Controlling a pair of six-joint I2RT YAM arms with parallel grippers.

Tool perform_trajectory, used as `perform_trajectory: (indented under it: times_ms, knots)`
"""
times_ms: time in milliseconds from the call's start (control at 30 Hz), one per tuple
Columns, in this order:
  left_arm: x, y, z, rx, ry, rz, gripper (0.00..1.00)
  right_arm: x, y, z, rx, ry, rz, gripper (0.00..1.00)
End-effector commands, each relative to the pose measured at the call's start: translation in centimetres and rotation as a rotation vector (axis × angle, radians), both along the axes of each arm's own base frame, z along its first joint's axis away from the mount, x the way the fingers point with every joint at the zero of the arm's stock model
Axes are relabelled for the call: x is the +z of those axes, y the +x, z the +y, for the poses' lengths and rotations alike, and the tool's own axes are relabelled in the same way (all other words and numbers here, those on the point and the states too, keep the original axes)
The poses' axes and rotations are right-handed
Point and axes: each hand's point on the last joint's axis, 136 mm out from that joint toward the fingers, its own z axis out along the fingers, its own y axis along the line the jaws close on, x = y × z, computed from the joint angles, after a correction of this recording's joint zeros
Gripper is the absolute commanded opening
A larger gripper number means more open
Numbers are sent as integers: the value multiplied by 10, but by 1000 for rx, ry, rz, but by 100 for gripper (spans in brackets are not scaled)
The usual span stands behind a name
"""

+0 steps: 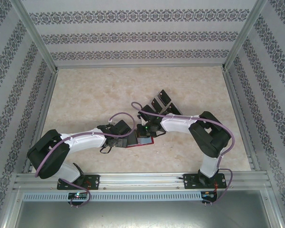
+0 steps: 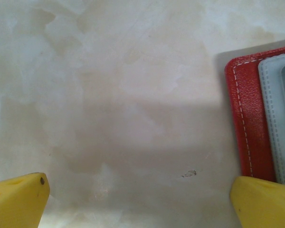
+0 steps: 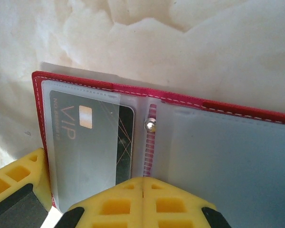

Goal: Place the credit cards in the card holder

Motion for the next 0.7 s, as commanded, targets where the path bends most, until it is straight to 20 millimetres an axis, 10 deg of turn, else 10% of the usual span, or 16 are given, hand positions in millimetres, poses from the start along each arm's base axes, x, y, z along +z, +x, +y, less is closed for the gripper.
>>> perform_trajectory:
  times_ms: [0,667]
  knots:
    - [-11,-3,4,10,5,25,100,-3,-6,9,27,1,10,0]
    - [-8,-1,1,9,-4,18,100,-1,-15,26,42,39,24,0]
